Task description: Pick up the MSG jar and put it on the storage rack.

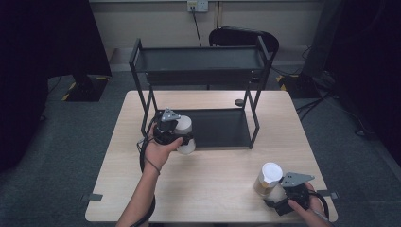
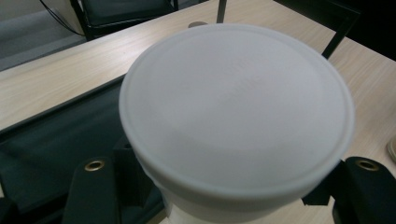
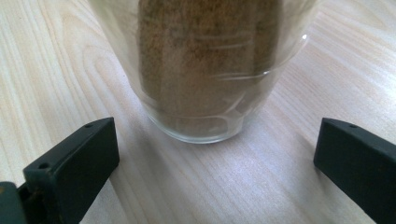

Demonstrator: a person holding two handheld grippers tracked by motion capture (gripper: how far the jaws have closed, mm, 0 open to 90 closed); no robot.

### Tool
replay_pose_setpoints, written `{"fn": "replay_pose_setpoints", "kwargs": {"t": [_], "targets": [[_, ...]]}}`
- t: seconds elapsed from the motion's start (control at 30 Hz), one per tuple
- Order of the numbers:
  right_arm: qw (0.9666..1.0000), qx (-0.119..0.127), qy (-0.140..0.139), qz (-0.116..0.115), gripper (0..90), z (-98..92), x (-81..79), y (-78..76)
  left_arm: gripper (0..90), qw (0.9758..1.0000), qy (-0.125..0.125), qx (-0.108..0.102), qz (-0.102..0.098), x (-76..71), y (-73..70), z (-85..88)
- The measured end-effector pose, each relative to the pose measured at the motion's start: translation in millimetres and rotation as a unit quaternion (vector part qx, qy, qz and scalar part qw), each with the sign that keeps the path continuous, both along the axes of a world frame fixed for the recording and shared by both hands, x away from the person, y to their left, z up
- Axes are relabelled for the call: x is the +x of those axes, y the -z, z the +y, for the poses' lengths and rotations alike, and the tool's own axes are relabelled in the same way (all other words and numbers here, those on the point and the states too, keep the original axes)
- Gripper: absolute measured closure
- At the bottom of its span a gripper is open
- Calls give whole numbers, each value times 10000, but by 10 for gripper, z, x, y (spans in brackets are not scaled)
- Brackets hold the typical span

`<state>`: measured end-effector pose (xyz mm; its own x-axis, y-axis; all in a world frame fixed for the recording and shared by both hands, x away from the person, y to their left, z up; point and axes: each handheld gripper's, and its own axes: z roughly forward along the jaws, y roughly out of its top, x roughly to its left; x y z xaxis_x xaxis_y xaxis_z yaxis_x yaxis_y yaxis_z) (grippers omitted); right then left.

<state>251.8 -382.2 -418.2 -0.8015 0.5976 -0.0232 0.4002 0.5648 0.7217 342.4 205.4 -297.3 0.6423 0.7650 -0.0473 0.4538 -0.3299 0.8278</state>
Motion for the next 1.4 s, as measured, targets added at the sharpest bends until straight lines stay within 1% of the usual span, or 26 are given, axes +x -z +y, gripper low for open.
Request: {"fn": "replay_pose_setpoints", "kwargs": {"t": [0.07,0.13,0.2,0.23,0.3,0.33,0.37,0.5,0.6,0.63,0.7,0.77,0.8,0.83,0.87,0.9,0.97,1.23,1.4], "targets": [[10000,1,0,1,0,0,0,0,350,10000,-19,-11,-7,7,-19,-3],[10000,0,-1,0,0,0,0,0,350,10000,-3,27,-18,26,-61,-3],[10000,0,0,0,0,0,0,0,350,10000,-32,-14,-23,34,-82,-1],[10000,1,0,0,0,0,0,0,350,10000,-58,-76,-8,50,-111,7],[10000,1,1,2,0,0,0,0,350,10000,-54,-62,-15,57,-129,9],[10000,0,0,0,0,0,0,0,350,9999,-64,-91,-21,61,-138,6],[10000,1,1,2,0,0,0,0,350,10000,-62,-63,-17,69,-161,5],[10000,0,0,-1,0,0,0,0,350,9999,-104,-72,-5,92,-232,7],[10000,1,-1,1,0,0,0,0,350,9999,-125,-32,-8,110,-332,3],[10000,1,-1,1,0,0,0,0,350,9999,-125,-32,-8,110,-332,3],[10000,1,-1,0,0,0,0,0,350,9999,-109,-15,-27,118,-387,3],[10000,1,-1,-1,0,0,0,0,349,9999,-87,-48,-39,128,-451,17],[10000,1,-1,-1,0,0,0,0,350,9999,-87,-48,-39,128,-451,17],[10000,2,0,1,0,0,0,0,350,9999,-100,-93,-37,128,-462,21],[10000,2,-1,0,0,0,0,1,350,9999,-102,-95,-22,133,-481,25],[10000,2,0,1,0,0,0,0,350,9999,-120,-90,-57,134,-547,35],[10000,2,-1,1,0,-1,0,0,349,9999,-120,-90,-57,134,-547,35],[10000,3,3,1,0,0,-1,1,349,9998,-149,-40,-101,153,-754,39],[10000,2,2,0,0,0,0,1,349,9997,-192,-73,-149,155,-856,46]]}}
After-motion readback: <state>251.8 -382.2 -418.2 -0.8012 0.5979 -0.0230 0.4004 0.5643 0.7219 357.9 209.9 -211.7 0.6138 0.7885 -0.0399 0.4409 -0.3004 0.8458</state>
